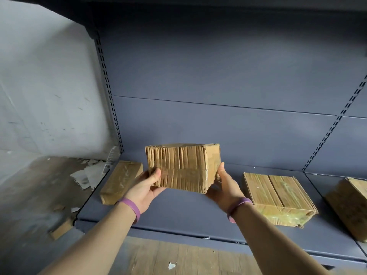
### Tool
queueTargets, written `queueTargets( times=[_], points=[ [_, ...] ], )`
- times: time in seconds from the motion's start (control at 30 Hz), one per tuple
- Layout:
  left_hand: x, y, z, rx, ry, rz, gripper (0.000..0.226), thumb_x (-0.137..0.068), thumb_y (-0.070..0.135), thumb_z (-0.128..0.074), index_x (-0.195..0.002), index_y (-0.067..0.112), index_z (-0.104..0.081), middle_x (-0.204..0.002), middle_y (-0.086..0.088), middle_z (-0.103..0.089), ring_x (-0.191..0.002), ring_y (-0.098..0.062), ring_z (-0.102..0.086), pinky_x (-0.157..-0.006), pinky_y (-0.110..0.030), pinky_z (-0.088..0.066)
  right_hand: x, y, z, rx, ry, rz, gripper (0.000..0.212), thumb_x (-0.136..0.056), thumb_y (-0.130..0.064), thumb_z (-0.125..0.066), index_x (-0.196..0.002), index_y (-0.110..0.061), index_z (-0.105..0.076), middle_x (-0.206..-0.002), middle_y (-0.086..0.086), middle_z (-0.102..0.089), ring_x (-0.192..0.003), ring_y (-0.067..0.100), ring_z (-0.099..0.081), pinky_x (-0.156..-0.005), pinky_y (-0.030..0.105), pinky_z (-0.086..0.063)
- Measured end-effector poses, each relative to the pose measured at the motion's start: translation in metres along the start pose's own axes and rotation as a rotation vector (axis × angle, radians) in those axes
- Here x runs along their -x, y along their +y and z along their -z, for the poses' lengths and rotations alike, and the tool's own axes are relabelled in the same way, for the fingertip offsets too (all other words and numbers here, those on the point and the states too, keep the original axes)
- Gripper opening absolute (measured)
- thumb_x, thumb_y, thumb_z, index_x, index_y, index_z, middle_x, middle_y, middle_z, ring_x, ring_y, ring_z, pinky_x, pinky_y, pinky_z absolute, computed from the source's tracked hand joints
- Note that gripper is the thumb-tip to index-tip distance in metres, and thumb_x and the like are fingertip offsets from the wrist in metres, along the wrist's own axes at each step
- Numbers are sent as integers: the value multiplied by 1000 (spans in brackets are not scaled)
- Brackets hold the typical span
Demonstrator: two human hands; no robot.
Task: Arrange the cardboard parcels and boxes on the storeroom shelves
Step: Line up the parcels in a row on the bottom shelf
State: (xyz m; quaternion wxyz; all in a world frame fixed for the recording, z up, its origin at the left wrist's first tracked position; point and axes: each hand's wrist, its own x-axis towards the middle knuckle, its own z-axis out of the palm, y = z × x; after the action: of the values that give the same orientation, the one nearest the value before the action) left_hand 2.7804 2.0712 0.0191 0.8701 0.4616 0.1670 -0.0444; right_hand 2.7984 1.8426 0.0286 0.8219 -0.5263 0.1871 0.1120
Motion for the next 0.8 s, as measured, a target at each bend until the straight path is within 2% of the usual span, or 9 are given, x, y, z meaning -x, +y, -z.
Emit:
queueTargets(
  times=[0.1,0.17,0.27,0.37,0.43,0.53,0.63,0.7,0.8],
  points=[
    [2,1,2,28,-30,37,51,-74,18,-72,-124,7,-63,-123,-10,-70,-117,-22,-65,-78,-36,-59,4,-2,-2,-139,-95,-63,44,-98,-54,-50,-90,-13,-63,-65,1,-50,-55,15,-53,-64,34,-58],
    [2,2,3,82,-29,42,37,-82,14,-69,-118,7,-64,-113,-11,-72,-110,-23,-67,-73,-35,-63,3,-2,-1,-133,-113,-35,39,-101,-47,-49,-92,-11,-61,-58,-1,-51,-49,11,-53,-61,32,-58],
    [2,3,3,133,10,64,32,-94,12,-65,-125,7,-62,-114,-11,-74,-105,-25,-72,-77,-35,-63,4,2,-3,-113,-101,23,28,-101,-33,-51,-98,-6,-56,-73,6,-67,-60,15,-69,-58,33,-60],
    [1,1,-2,138,52,47,35,-95,15,-66,-130,11,-61,-115,-8,-74,-88,-18,-76,-70,-30,-61,5,5,-9,-104,-80,76,21,-101,-25,-54,-93,-5,-53,-84,14,-66,-70,22,-70,-57,33,-59],
    [-2,-1,-6,140,97,30,44,-94,15,-68,-137,17,-58,-126,-7,-69,-84,-15,-76,-67,-29,-61,6,6,-14,-103,-77,118,18,-100,-21,-55,-93,-4,-52,-84,16,-65,-71,23,-69,-57,35,-60],
    [0,0,-14,121,76,37,61,-89,30,-74,-144,29,-48,-144,-5,-52,-106,-21,-69,-73,-35,-62,5,6,-19,-121,-41,187,13,-99,-16,-57,-95,-6,-52,-84,16,-66,-69,22,-70,-58,37,-61],
    [11,5,-27,81,-48,51,51,-77,48,-72,-124,41,-54,-147,-4,-39,-139,-27,-42,-83,-37,-60,2,5,-21,-127,34,236,11,-99,-15,-59,-96,-9,-50,-87,14,-67,-72,23,-68,-58,35,-61],
    [16,5,-33,45,-145,58,53,-76,44,-70,-126,39,-53,-145,-3,-46,-139,-25,-44,-90,-39,-57,1,6,-22,-153,66,250,11,-98,-13,-60,-96,-10,-49,-90,15,-66,-76,25,-67,-55,33,-60],
    [15,-2,-38,-5,-175,48,63,-79,24,-73,-137,32,-49,-126,-3,-68,-116,-21,-65,-107,-43,-49,2,9,-24,-170,60,246,12,-97,-11,-61,-98,-9,-49,-95,19,-66,-83,31,-67,-57,36,-60]
  ],
)
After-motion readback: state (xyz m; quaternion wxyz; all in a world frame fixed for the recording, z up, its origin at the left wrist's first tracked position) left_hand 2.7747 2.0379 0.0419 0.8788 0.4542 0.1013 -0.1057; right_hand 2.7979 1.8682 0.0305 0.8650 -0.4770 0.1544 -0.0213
